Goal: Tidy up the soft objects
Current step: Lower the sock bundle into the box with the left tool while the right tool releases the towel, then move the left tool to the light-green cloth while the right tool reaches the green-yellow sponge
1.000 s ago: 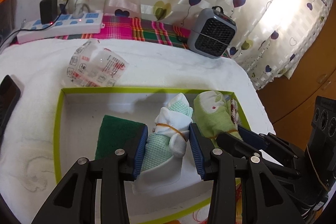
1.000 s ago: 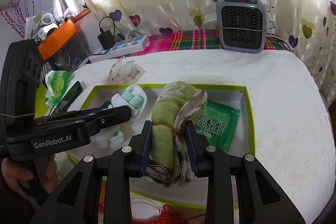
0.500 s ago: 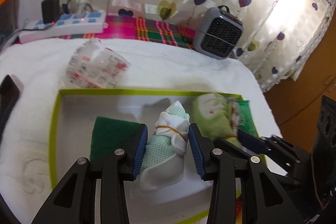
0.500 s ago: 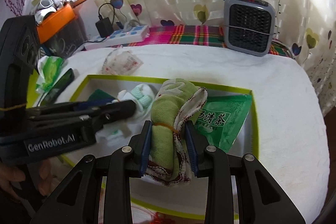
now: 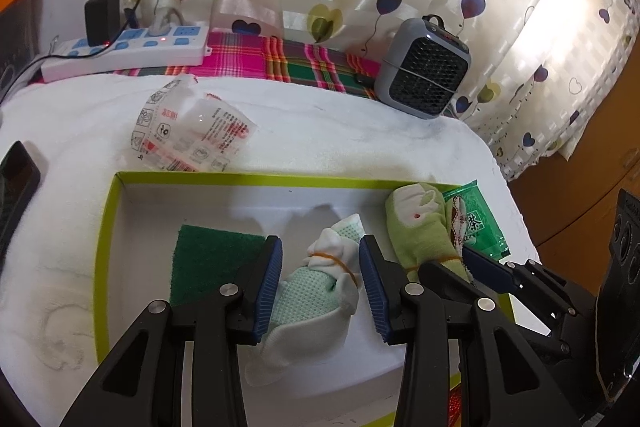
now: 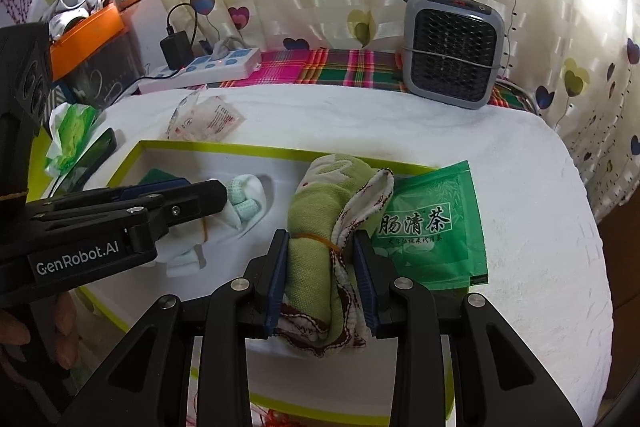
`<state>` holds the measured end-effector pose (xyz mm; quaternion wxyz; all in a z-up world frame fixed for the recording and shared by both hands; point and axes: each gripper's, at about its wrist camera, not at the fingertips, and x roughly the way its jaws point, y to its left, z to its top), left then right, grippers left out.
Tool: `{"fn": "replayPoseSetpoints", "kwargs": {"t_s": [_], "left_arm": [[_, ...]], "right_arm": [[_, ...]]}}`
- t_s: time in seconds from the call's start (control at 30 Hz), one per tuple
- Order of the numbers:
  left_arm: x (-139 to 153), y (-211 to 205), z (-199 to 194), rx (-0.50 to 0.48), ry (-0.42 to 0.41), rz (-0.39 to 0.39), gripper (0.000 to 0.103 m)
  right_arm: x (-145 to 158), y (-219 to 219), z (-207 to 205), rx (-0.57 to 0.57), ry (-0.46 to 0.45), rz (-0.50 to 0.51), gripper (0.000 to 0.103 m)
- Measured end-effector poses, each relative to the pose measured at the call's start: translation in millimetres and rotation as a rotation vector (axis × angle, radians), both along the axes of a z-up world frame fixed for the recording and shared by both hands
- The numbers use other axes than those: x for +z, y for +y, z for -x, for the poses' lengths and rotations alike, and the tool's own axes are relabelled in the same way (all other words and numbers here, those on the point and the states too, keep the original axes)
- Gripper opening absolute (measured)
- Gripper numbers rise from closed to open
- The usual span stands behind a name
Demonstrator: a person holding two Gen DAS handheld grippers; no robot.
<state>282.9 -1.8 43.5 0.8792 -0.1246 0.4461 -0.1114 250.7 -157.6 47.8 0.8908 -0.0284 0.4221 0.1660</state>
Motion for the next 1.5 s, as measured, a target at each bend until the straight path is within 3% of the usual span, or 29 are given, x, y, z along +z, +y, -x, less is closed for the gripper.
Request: {"fn": "replayPoseSetpoints", "kwargs": {"t_s": [0.67,0.9,1.5], "left_arm": [[10,3,20,-0.023,-0.024,-0.028,0.049],[17,6,32,-0.022,-0.047,-0.018,0.057],[31,15,82,0.004,-0.096,-0.087,0.060]], "right_arm": [[11,-7,22,-0.027,-0.048,-0.034,0.048],[13,-12,33,-0.046,-0.048,-0.050,0.050],[20,-25,75,-0.076,-0.078,-0.125,0.055]]}}
